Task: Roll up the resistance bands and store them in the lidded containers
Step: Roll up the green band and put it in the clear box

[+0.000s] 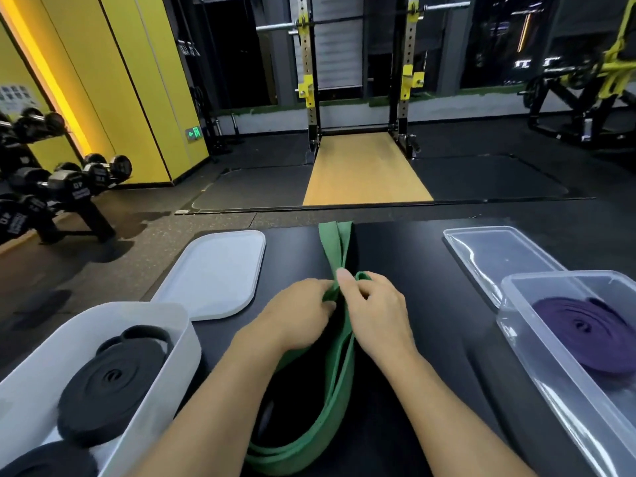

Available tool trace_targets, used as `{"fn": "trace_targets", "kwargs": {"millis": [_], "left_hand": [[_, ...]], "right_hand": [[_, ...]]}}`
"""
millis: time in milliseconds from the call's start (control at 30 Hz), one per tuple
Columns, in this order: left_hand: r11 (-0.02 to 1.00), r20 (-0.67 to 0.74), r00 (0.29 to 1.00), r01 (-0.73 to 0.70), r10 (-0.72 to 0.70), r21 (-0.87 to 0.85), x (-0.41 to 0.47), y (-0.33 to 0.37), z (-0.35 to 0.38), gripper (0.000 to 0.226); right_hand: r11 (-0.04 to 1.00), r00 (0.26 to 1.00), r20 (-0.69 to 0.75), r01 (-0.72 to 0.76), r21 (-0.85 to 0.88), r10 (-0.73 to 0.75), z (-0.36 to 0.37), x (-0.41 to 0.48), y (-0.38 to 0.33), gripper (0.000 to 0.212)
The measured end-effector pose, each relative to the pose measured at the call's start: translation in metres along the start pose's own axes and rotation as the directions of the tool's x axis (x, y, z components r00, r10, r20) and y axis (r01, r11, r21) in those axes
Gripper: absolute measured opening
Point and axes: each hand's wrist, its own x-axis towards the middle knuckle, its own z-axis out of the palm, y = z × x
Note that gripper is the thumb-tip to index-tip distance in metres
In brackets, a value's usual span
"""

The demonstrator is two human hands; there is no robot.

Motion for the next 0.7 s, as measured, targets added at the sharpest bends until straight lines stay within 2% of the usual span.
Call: {"fn": "trace_targets", "kwargs": {"millis": [67,167,233,300,367,400,467,500,533,567,633,700], "left_hand": [[0.996,0.056,0.995,-0.082,0.083,-0.027,-0.01,0.001,-0.003,0.033],[0.982,0.143,0.979,-0.129,0.148,-0.137,-0.016,0.001,-0.009,0.034],[0.988,0.261,0.96,-0.074,0.107,-0.133,-0.017,0.001,-0.021,0.042],[0.996,0.439,0.898,0.025,0.013,-0.08,-0.016,0.0,-0.037,0.061],[0.982,0.532,0.846,0.113,-0.015,-0.153,-0.008,0.001,-0.052,0.052],[0.966,0.49,0.871,0.145,-0.022,-0.215,0.0,0.003,-0.056,0.04],[0.935,0.237,0.964,0.195,-0.125,-0.297,0.027,0.009,-0.054,0.019],[0.926,0.11,0.977,0.211,-0.185,-0.313,0.043,0.013,-0.05,0.018],[0.928,0.02,0.976,0.214,-0.219,-0.304,0.057,0.019,-0.045,0.026],[0.937,-0.023,0.972,0.219,-0.234,-0.273,0.069,0.025,-0.039,0.04],[0.957,-0.007,0.967,0.251,-0.254,-0.148,0.089,0.032,-0.025,0.057],[0.962,0.0,0.962,0.274,-0.274,0.002,0.103,0.029,-0.013,0.05]], "right_hand": [[1.0,0.998,-0.059,-0.004,0.028,0.006,-0.002,0.002,0.0,0.068],[0.999,0.996,-0.092,-0.01,-0.036,0.007,-0.005,0.004,0.0,0.061],[0.995,0.996,-0.086,-0.029,-0.099,0.021,-0.005,0.006,-0.002,0.053],[0.992,0.997,-0.071,-0.04,-0.116,0.032,-0.006,0.007,-0.002,0.045],[0.993,0.998,-0.064,-0.025,-0.114,0.018,-0.006,0.007,0.0,0.039],[0.994,0.998,-0.065,-0.009,-0.109,0.002,-0.005,0.006,0.001,0.038],[0.996,0.998,-0.052,0.026,-0.083,-0.03,-0.005,0.005,0.002,0.035],[0.997,0.998,-0.033,0.047,-0.064,-0.049,-0.006,0.005,0.002,0.034],[0.997,0.998,-0.008,0.069,-0.046,-0.069,-0.006,0.004,0.002,0.033],[0.995,0.996,0.013,0.092,-0.032,-0.092,-0.006,0.004,0.002,0.033],[0.993,0.993,0.023,0.116,-0.026,-0.115,-0.007,0.003,0.003,0.033],[0.993,0.995,0.004,0.102,-0.056,-0.102,-0.008,0.003,0.005,0.034]]}}
